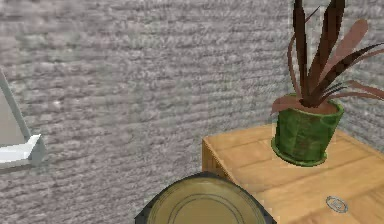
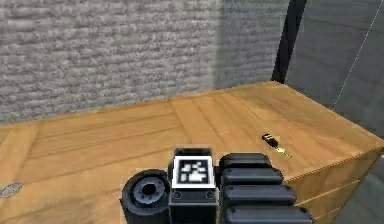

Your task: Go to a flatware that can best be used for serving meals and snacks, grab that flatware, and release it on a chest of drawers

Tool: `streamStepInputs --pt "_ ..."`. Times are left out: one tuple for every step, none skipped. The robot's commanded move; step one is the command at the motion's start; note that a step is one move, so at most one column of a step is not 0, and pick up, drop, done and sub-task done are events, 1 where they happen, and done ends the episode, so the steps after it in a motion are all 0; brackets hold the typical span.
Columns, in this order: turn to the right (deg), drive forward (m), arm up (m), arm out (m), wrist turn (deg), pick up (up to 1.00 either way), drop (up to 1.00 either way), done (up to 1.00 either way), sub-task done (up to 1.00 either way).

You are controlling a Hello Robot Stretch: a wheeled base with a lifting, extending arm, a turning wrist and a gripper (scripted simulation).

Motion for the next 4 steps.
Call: streamStepInputs --pt "0.0 0.15 0.0 0.0 0.0 0.0 0.0 0.0 0.0" --pt "45.0 0.0 0.0 0.0 0.0 0.0 0.0 0.0 0.0" --pt "45.0 0.0 0.0 0.0 0.0 0.0 0.0 0.0 0.0" --pt "45.0 0.0 0.0 0.0 0.0 0.0 0.0 0.0 0.0"
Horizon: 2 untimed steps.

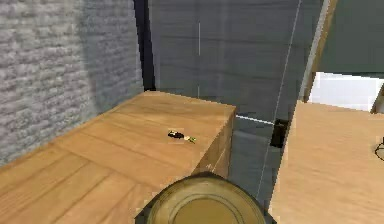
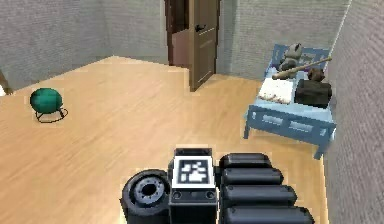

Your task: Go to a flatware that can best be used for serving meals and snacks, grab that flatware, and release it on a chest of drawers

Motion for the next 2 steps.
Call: streamStepInputs --pt "30.0 0.0 0.0 0.0 0.0 0.0 0.0 0.0 0.0" --pt "-45.0 0.0 0.0 0.0 0.0 0.0 0.0 0.0 0.0"
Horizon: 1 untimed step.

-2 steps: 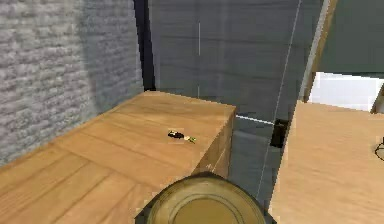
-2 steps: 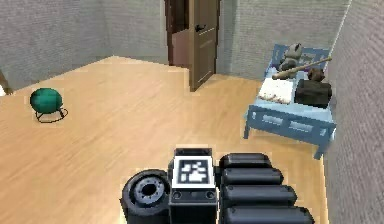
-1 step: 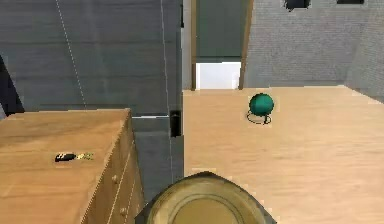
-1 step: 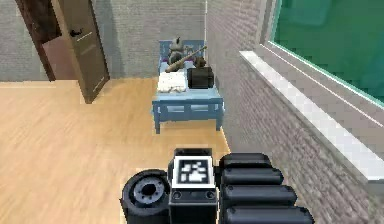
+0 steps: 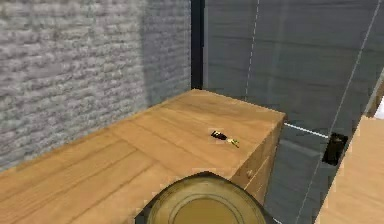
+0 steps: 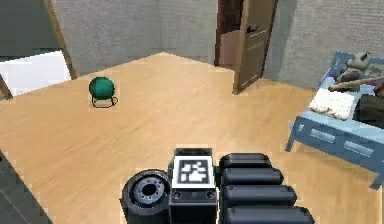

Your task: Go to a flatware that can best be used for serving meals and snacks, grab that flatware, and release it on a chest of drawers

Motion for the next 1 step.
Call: streamStepInputs --pt "-45.0 0.0 0.0 0.0 0.0 0.0 0.0 0.0 0.0"
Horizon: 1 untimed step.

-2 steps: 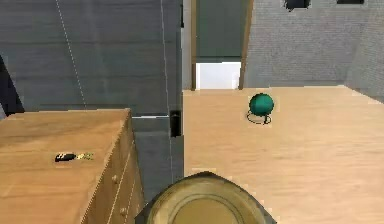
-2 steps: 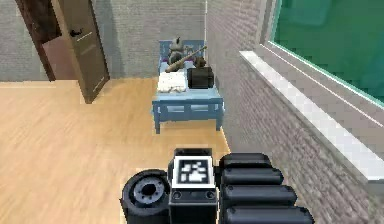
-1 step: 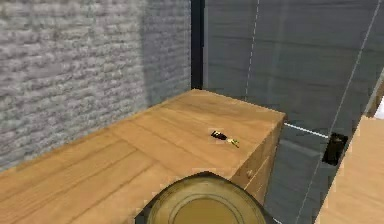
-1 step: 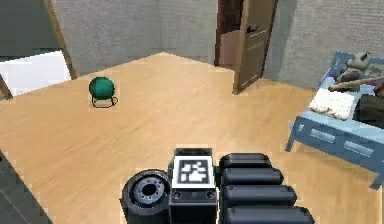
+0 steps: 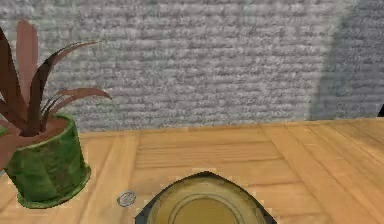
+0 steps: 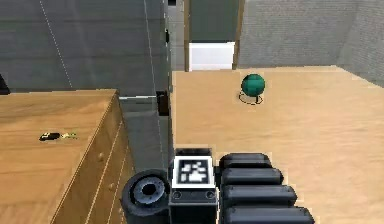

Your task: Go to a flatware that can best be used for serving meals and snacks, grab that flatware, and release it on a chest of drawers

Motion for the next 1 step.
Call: streamStepInputs --pt "-45.0 0.0 0.0 0.0 0.0 0.0 0.0 0.0 0.0"
